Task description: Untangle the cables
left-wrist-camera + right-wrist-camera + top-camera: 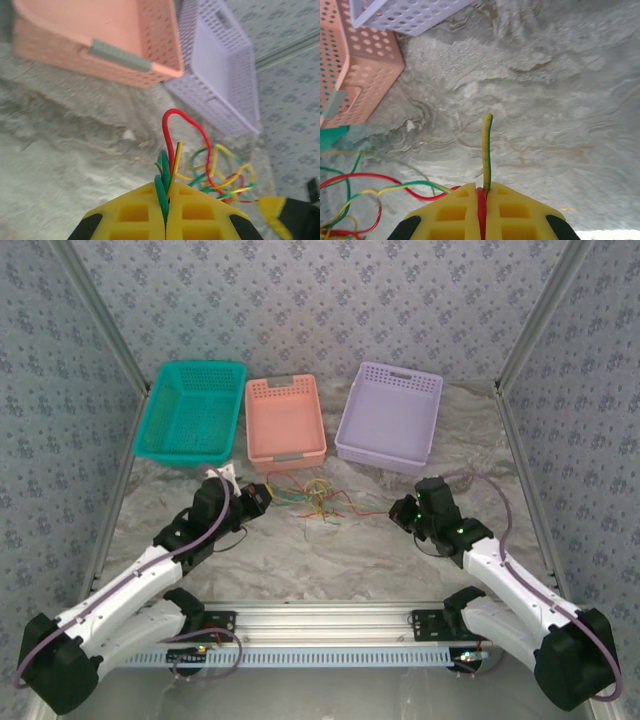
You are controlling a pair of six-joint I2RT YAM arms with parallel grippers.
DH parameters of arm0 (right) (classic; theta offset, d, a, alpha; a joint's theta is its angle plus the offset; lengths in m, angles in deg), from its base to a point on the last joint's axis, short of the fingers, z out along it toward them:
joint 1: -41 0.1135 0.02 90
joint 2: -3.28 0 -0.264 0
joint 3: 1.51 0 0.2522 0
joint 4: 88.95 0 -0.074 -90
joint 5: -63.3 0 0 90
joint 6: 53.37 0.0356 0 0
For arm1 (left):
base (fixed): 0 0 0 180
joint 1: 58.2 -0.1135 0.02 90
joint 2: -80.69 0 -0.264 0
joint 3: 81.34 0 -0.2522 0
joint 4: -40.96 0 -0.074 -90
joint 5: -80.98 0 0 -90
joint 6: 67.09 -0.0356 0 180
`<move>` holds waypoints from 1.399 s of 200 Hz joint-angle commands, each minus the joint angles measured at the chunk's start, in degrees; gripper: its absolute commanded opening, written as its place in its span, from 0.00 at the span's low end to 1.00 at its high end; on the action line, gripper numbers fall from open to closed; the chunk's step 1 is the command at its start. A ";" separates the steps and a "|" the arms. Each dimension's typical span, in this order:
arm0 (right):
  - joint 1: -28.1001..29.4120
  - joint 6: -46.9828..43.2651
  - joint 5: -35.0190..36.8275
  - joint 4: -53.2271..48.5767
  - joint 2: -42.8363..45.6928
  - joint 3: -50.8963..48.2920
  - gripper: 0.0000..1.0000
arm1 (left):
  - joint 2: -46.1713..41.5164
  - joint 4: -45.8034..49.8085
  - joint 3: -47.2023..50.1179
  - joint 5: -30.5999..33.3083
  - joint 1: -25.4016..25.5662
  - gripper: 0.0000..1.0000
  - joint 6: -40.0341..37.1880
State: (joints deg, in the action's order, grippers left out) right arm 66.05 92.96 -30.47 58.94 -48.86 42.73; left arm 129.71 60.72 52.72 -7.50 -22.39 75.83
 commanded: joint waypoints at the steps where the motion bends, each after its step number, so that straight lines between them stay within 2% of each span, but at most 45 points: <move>1: -3.83 -4.29 7.62 -12.50 2.95 2.82 0.00 | -3.00 11.50 -4.76 11.94 -0.47 0.00 -2.96; 17: -8.87 -6.61 7.13 -14.91 5.00 3.55 0.00 | -5.42 17.78 -5.65 15.42 -2.26 0.00 -3.60; 34: -11.00 -8.02 5.51 -14.40 5.26 3.95 0.00 | -6.75 16.86 -4.23 13.19 -3.62 0.00 -3.74; 55: -8.13 -7.38 3.46 -9.97 2.25 3.86 0.00 | -2.94 7.08 -1.27 4.69 -3.50 0.00 -3.78; 71: -3.56 -6.35 5.72 -8.19 -0.98 4.19 0.00 | 1.33 3.22 -0.58 3.57 -2.07 0.00 -3.58; 93: -0.63 -5.30 9.18 -8.72 -3.37 3.96 0.00 | 4.47 5.78 -1.68 7.86 -0.61 0.00 -3.77; 113: -3.20 -4.61 12.55 -13.40 -1.39 3.16 0.00 | 4.42 16.55 -4.21 16.79 -0.55 0.00 -2.38; 125: -5.61 -5.04 13.68 -14.73 0.91 2.33 0.00 | 3.63 18.43 -3.97 18.56 -0.59 0.00 -2.69; 139: -6.87 -6.10 13.13 -13.56 1.97 1.39 0.00 | 3.43 16.09 -2.57 15.68 -0.49 0.00 -3.27; 153: -6.30 -6.42 10.36 -10.49 -0.14 0.75 0.00 | 4.77 8.52 -0.40 9.05 0.64 0.00 -4.75; 165: -3.86 -6.47 8.48 -7.78 -3.99 0.67 0.00 | 7.06 2.30 1.08 5.72 3.02 0.00 -5.44; 181: 0.37 -5.48 9.45 -7.05 -8.45 0.98 0.00 | 10.79 -3.23 2.01 4.10 6.49 0.00 -6.70; 199: 3.53 -4.33 10.04 -7.39 -8.19 0.55 0.17 | 13.97 -8.09 3.32 2.26 8.80 0.00 -7.45; 214: 6.63 -3.78 14.32 -10.99 -4.10 1.30 0.34 | 14.74 -10.18 3.79 2.08 9.99 0.00 -7.93; 226: 9.31 -2.84 18.35 -15.24 0.04 3.02 0.44 | 14.32 -11.01 3.98 2.33 10.64 0.00 -8.32; 255: 15.12 2.17 21.52 -20.05 6.48 5.72 0.55 | 11.12 -11.00 4.36 2.83 11.32 0.00 -8.63; 272: 18.34 6.49 20.08 -16.43 6.77 5.17 0.58 | 9.09 -11.52 5.25 2.88 11.47 0.00 -8.55; 280: 19.12 8.05 18.21 -10.65 6.06 4.34 0.59 | 8.36 -11.77 5.62 2.88 11.59 0.00 -8.48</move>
State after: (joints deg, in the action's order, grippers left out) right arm 82.38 93.99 -12.67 43.79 -42.09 47.39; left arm 141.10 52.63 57.44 -4.71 -11.30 68.34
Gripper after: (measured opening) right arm 0.578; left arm 0.048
